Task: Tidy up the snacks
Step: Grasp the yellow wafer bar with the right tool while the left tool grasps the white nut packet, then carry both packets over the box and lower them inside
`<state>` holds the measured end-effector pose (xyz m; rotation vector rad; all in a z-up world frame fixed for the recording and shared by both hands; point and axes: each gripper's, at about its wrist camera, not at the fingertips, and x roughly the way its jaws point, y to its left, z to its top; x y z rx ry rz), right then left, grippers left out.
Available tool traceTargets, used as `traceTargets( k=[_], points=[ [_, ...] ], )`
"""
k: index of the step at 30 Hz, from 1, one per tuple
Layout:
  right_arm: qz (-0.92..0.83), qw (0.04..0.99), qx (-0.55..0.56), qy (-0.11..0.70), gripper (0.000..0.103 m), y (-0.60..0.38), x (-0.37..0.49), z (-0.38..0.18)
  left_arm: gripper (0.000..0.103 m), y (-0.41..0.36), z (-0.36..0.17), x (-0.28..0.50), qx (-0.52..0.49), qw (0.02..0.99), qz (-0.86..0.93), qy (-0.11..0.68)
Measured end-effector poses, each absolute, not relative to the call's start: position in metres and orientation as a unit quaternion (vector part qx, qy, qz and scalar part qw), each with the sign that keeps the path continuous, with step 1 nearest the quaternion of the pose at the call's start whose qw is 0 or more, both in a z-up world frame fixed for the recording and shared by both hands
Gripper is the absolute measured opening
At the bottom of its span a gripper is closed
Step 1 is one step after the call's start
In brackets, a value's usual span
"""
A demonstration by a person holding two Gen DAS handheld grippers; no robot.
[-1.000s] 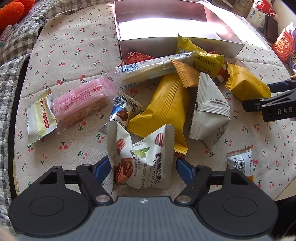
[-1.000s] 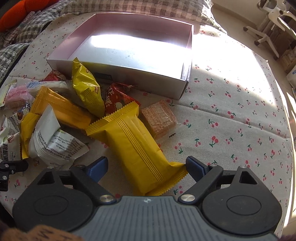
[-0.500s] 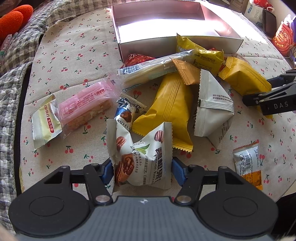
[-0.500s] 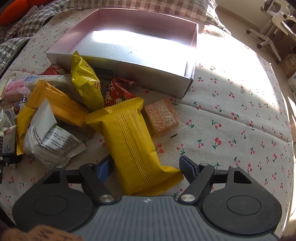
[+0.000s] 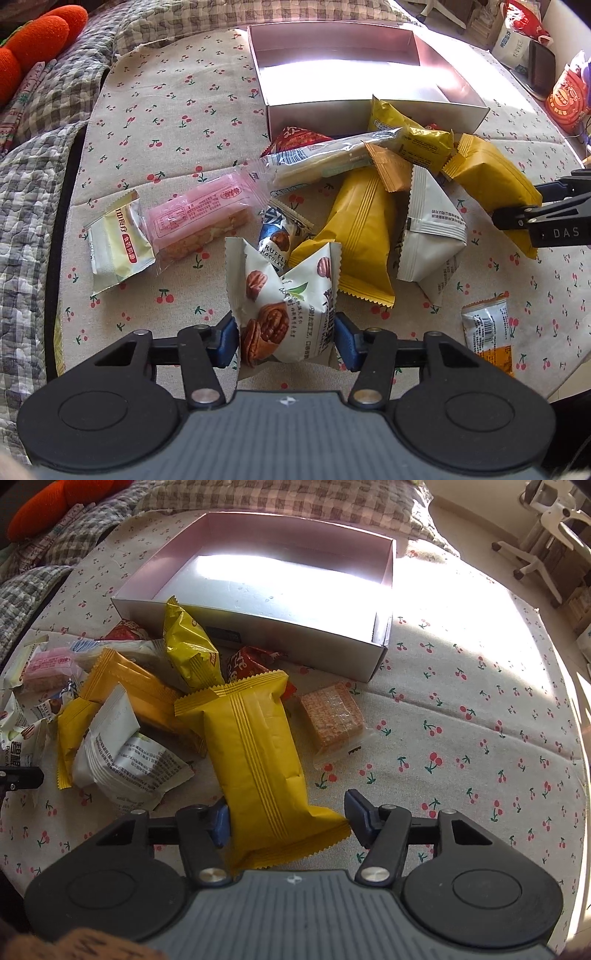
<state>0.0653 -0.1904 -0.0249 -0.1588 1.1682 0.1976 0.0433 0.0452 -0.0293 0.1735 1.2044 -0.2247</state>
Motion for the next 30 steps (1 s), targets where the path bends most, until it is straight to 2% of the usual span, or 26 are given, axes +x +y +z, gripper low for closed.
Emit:
traceTargets(
  k=[16, 30],
  points=[
    [0.094, 0.863, -0.015, 0.496, 0.057, -0.209, 0.067, 0.02, 0.059, 0.047, 0.022, 0.048, 0.047, 0.861, -0.105, 0.496],
    [0.069, 0.875, 0.052, 0.476, 0.057, -0.216, 0.11, 0.022, 0.059, 0.002, 0.043, 0.095, 0.054, 0.88, -0.116, 0.457]
  ],
)
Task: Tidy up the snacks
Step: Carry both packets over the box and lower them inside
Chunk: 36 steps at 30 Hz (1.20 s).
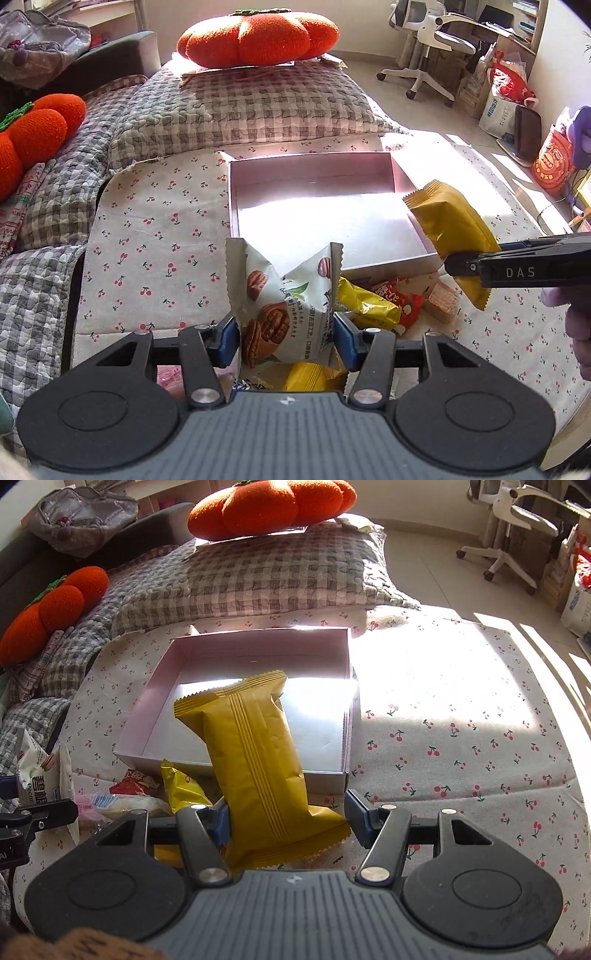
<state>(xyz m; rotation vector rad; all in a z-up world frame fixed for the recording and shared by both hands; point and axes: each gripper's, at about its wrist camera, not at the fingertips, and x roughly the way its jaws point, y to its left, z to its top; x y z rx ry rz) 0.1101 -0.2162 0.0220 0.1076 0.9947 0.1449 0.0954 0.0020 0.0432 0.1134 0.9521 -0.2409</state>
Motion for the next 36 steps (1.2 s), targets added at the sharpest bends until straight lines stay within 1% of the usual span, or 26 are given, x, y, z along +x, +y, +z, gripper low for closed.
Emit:
traceTargets(
  k=[8, 19, 36],
  points=[
    [0.058, 0.884, 0.093, 0.454, 0.057, -0.219, 0.134, 0.019, 0.059, -0.014, 0.026, 0.133, 0.031, 0.891, -0.097, 0.443],
    [0.037, 0.891, 0.095, 0.443, 0.057, -0.206, 0.159, -0.001, 0.059, -0.027, 0.01, 0.17, 0.0, 0.906, -0.066, 0.419],
    [0.023, 0.888, 0.092, 0.45, 0.058, -0.201, 0.173, -0.03, 0.059, -0.035, -0.028, 0.193, 0.01, 0.897, -0.037, 0.44]
  ],
)
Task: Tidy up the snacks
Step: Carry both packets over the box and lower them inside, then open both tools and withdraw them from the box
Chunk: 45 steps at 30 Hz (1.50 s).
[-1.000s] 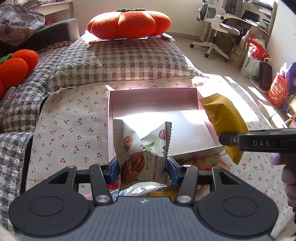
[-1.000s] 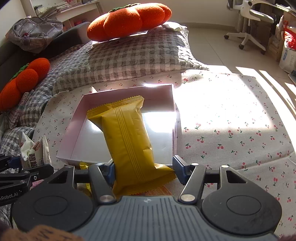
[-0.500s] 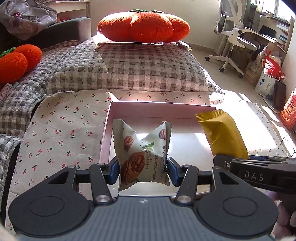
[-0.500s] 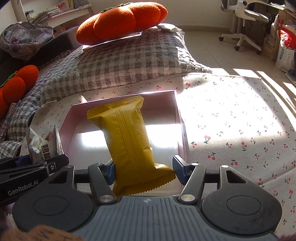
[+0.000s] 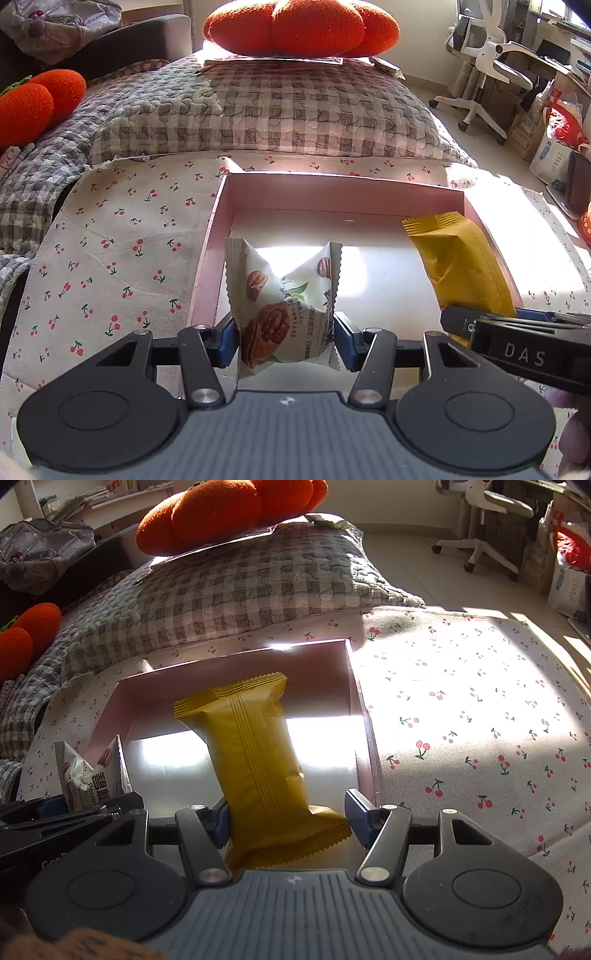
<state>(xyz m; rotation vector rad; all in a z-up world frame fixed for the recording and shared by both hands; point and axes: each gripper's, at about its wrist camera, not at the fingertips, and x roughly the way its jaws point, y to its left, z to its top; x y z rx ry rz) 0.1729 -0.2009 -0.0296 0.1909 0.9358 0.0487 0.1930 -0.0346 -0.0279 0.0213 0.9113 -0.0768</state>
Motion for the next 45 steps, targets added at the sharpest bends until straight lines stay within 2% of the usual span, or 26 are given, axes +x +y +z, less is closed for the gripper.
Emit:
traceTargets(
  k=[3, 11, 17, 24, 31, 45],
  points=[
    [0.027, 0.888, 0.091, 0.449, 0.062, -0.2, 0.172, -0.028, 0.061, -0.036, -0.03, 0.193, 0.018, 0.897, -0.037, 0.441],
    [0.031, 0.891, 0.104, 0.441, 0.077, -0.205, 0.165, -0.018, 0.082, -0.035, -0.022, 0.185, 0.029, 0.904, -0.039, 0.425],
    [0.033, 0.892, 0.107, 0.438, 0.084, -0.207, 0.157, -0.006, 0.092, -0.03, -0.011, 0.174, 0.02, 0.905, -0.053, 0.421],
    [0.028, 0.894, 0.089, 0.439, 0.092, -0.212, 0.142, 0.006, 0.098, -0.023, 0.002, 0.155, 0.016, 0.905, -0.07, 0.42],
    [0.033, 0.891, 0.059, 0.449, 0.094, -0.21, 0.123, 0.009, 0.103, -0.015, 0.007, 0.134, 0.02, 0.902, -0.076, 0.426],
    [0.081, 0.886, -0.005, 0.457, 0.097, -0.194, 0.079, 0.008, 0.103, 0.002, 0.006, 0.091, 0.068, 0.897, -0.081, 0.43]
  ],
)
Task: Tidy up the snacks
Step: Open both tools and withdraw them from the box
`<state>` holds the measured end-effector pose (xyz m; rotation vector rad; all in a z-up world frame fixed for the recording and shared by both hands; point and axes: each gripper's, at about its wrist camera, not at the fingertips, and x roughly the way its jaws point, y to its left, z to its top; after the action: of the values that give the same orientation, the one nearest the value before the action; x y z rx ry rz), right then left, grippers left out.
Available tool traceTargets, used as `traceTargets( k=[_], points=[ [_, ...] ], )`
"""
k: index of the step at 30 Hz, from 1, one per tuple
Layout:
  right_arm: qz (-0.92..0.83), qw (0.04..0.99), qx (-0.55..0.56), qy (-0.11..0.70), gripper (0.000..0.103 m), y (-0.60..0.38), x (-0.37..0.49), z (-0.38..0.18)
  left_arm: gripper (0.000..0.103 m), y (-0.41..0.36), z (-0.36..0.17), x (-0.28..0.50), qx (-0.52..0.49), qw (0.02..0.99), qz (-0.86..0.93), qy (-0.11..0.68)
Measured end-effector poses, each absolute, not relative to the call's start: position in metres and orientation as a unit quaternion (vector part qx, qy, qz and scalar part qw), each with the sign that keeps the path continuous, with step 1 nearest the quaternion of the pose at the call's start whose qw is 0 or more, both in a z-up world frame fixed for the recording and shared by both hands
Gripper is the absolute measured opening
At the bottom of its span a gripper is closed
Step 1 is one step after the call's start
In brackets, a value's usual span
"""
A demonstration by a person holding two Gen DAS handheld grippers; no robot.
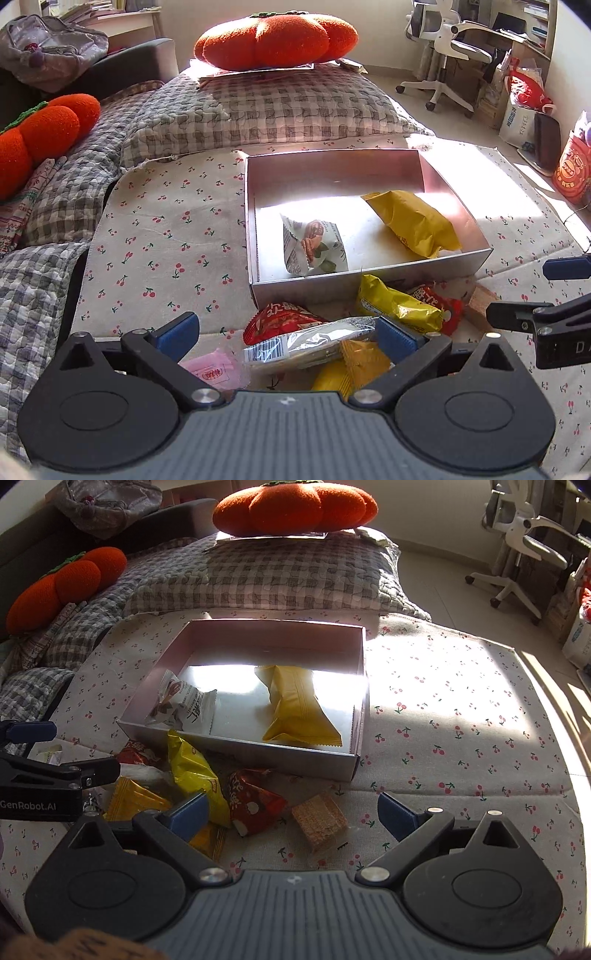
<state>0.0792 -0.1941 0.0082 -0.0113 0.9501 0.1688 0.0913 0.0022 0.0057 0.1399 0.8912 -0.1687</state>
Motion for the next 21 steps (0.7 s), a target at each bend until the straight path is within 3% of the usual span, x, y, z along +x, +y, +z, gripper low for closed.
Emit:
traceTargets(
  k=[21],
  points=[
    [0.114, 0.87, -0.029, 0.478, 0.099, -0.175, 0.039, -0.003, 0.103, 0.047, -0.011, 0.06, 0.101, 0.886, -0.079, 0.446]
  ],
)
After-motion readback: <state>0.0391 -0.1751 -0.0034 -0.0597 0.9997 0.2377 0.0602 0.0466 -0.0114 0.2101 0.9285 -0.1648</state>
